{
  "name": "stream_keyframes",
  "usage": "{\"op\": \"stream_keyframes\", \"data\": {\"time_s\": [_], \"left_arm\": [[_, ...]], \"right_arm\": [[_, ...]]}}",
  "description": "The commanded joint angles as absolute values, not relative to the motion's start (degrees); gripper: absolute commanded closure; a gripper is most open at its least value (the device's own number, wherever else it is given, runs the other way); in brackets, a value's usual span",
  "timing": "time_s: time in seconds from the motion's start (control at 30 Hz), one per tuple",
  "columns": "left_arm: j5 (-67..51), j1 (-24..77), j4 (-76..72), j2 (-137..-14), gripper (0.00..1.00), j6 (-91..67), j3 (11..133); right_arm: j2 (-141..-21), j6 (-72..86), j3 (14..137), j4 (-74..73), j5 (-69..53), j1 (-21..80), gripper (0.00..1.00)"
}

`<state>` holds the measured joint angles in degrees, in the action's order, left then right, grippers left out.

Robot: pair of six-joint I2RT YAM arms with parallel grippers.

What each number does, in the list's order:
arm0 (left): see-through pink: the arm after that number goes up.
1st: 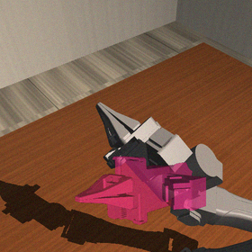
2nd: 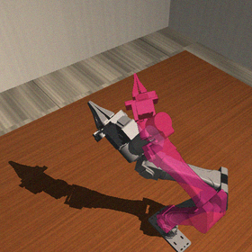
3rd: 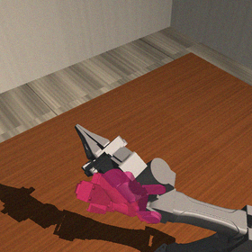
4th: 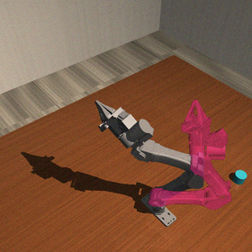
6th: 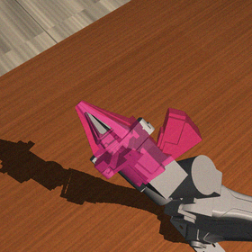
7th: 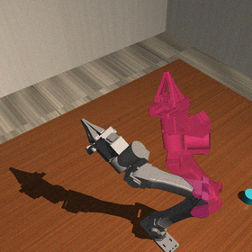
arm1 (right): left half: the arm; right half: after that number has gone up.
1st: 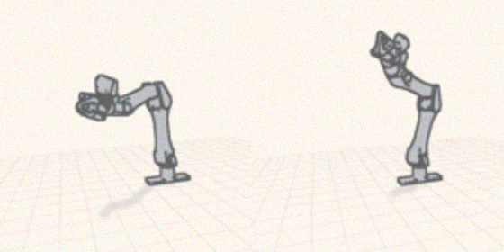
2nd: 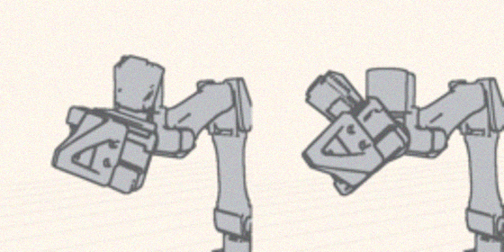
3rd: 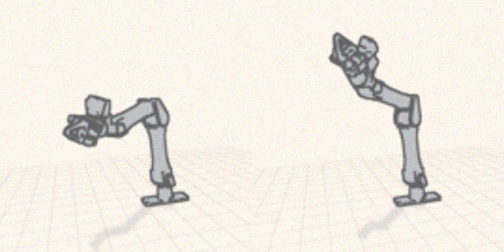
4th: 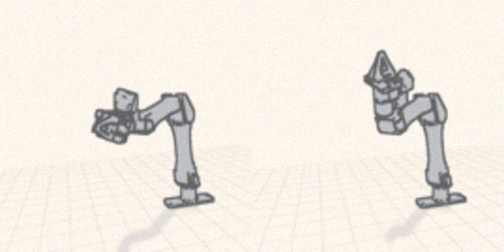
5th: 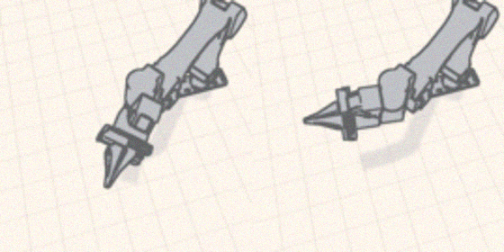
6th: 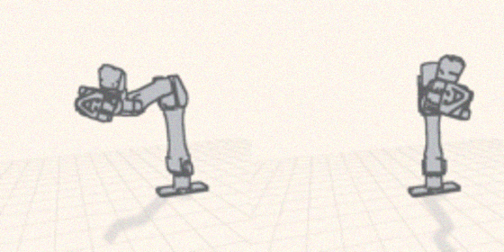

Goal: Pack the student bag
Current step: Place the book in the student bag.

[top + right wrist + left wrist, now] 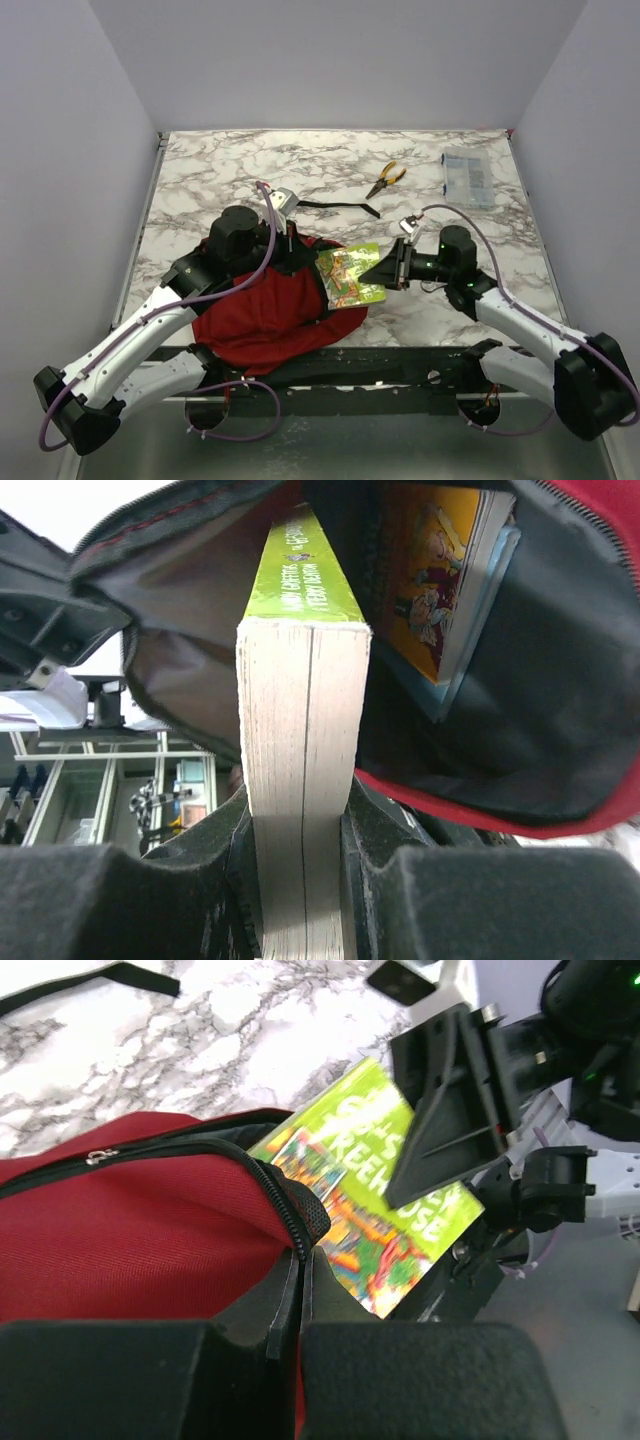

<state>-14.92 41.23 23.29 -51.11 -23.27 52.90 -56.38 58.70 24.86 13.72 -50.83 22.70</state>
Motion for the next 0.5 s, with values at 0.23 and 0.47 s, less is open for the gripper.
{"op": "stream_keyframes", "data": {"time_s": [0.23, 0.47], "left_arm": [[-26.18, 41.48, 16.39, -58.77, 1.0, -31.83, 57.13], [-29.81, 41.67, 15.23, -60.68, 1.0, -31.49, 55.9]], "right_arm": [[-80.06, 78.41, 23.95, 59.51, -25.31, 41.05, 1.0], [-91.37, 76.83, 29.55, 66.1, -23.55, 44.9, 1.0]]}}
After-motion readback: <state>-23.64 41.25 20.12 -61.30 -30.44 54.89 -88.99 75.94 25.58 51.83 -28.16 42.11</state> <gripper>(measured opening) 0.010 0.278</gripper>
